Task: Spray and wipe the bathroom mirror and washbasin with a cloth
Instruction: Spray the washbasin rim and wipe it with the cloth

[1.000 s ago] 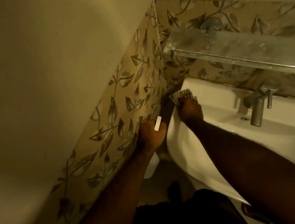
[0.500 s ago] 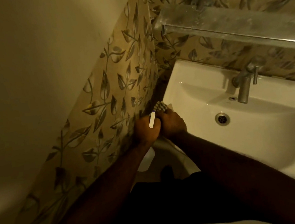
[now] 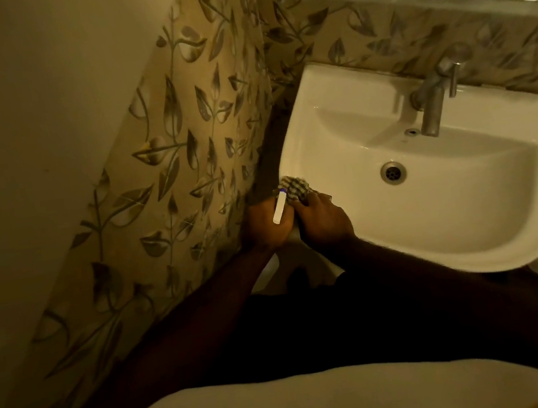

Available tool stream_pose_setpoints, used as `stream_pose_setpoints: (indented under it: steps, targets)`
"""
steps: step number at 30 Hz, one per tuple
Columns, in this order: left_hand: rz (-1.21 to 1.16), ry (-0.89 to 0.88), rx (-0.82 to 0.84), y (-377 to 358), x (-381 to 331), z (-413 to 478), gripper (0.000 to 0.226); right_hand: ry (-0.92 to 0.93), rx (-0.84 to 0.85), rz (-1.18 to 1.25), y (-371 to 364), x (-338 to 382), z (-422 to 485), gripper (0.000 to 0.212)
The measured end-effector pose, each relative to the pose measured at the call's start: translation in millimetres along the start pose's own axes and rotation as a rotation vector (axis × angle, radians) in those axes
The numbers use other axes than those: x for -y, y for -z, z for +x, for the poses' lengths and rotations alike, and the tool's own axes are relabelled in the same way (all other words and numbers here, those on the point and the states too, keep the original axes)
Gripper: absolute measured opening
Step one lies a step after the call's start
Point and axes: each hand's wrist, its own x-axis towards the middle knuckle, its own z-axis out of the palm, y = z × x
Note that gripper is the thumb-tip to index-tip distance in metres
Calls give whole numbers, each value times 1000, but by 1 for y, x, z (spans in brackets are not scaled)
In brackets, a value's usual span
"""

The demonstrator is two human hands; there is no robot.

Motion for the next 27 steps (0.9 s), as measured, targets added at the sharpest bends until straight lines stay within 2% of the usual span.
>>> stream_pose_setpoints:
  steps: [4,10,16,19,24,27]
  targets:
    - [-24,-83,96,-5,-5,-10,31,-26,-29,-2,-1,-9,-24,39]
    - [-17,-160,137,-11,-16,-28,18,-61,22,-68,-3,-23,-51,45]
    - [46,-324,297,-29,-29,-39,30,-170,-66,-79,-5,-41,-83,34]
    - [88,-463,343,-41,-39,-44,41,-276,-62,-70,-5,-54,-105,43]
    - [-103,-468,437,-48,-79,-53,24,-446,-89,-41,2,-71,-135,44]
    - [-197,-464,498,-56,-102,-58,22,-543,-86,-14,6,-81,-150,42]
